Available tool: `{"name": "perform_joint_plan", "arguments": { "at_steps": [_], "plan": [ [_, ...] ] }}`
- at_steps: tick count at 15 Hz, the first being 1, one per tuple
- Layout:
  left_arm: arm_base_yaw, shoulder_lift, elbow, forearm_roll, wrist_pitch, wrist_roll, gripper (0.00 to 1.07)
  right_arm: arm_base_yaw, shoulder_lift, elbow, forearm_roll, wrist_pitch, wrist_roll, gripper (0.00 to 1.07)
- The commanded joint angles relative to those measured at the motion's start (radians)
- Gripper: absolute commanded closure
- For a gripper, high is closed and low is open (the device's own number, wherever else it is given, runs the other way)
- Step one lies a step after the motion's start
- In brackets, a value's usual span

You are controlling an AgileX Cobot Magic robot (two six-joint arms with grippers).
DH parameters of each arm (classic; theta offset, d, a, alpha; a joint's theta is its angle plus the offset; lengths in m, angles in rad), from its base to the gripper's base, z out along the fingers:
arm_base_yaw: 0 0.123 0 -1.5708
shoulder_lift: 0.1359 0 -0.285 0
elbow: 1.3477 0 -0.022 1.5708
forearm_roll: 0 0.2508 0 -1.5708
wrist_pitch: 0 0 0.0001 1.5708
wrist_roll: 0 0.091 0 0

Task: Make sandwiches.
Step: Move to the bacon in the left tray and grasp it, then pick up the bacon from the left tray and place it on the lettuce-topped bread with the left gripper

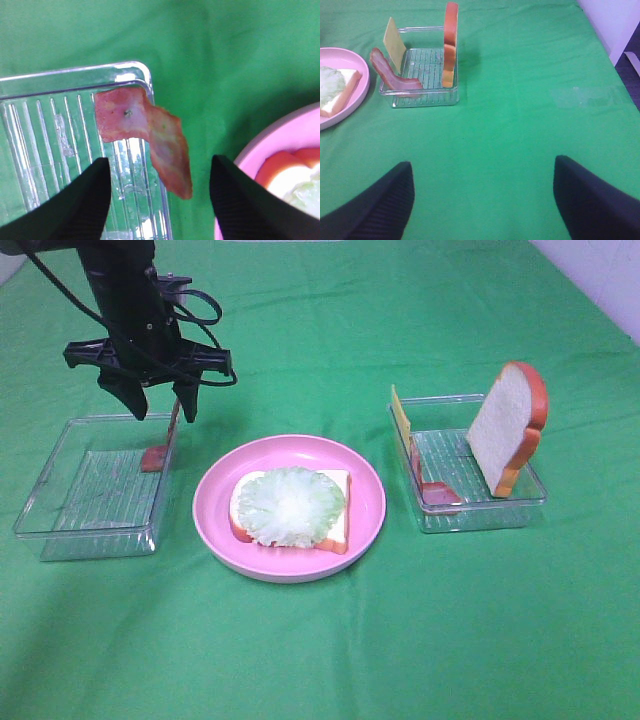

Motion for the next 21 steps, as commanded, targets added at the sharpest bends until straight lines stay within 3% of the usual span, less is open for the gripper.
{"name": "perform_joint_plan", "arguments": {
  "at_steps": [1, 4, 8, 13, 19, 20, 21],
  "plan": [
    [0.001, 0.004, 0.005, -0.009, -0.021, -0.010, 0.61, -0.004, -0.014, 0.002, 0.000, -0.012, -0.009, 0.34],
    [0.001, 0.004, 0.005, -0.019, -0.025, -0.010, 0.77, -0.004, -0.014, 0.002, 0.000, -0.012, -0.009, 0.34],
    [0.001, 0.004, 0.005, -0.020, -0.034, -0.010, 1.05, -0.004, -0.014, 0.002, 0.000, -0.012, -0.009, 0.34],
    [0.001, -0.011, 0.005, -0.023, -0.023, -0.009, 1.07, -0.004, -0.014, 0.002, 0.000, -0.012, -0.009, 0.34],
    [0.001, -0.171, -0.001, -0.061, -0.002, 0.012, 1.07, -0.004, -0.014, 0.002, 0.000, -0.012, -0.009, 0.34],
    [0.001, -0.191, -0.001, -0.099, -0.001, 0.040, 1.07, -0.004, -0.014, 0.002, 0.000, -0.012, -0.009, 0.34],
    [0.001, -0.205, -0.001, -0.219, 0.002, 0.131, 1.07, -0.004, -0.014, 0.002, 0.000, -0.012, -0.009, 0.34]
  ]
}}
